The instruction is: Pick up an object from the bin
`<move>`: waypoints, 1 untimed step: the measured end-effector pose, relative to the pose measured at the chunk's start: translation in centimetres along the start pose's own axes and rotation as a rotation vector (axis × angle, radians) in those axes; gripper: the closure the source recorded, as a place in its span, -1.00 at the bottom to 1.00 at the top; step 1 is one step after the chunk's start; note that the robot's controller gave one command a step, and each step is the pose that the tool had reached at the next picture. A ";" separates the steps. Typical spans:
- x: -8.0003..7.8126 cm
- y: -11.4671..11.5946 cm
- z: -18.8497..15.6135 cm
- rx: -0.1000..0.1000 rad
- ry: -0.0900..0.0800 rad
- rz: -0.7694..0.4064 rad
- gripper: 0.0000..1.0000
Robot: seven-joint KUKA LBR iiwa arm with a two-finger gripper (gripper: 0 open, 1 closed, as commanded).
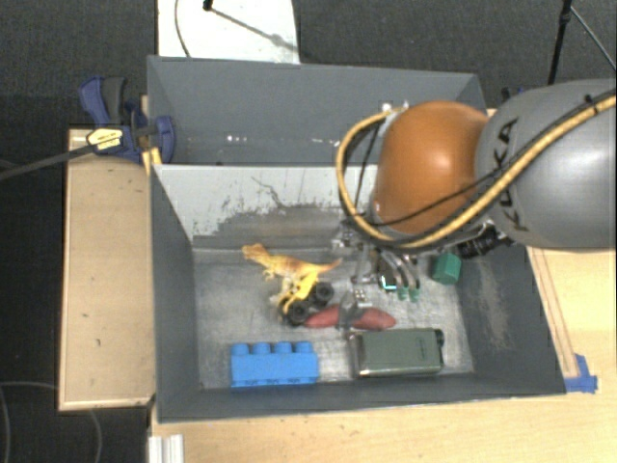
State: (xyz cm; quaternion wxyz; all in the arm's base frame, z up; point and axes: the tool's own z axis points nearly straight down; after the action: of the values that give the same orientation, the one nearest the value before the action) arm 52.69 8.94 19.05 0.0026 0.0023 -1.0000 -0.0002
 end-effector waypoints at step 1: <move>-0.2 0.0 -0.4 -0.001 -0.008 0.003 -1.00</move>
Offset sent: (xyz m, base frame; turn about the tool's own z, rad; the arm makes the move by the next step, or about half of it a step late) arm 0.0227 0.0228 -0.1205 0.0100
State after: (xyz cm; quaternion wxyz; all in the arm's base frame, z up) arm 52.87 8.90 19.44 -0.0014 0.0011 -1.0000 -0.0006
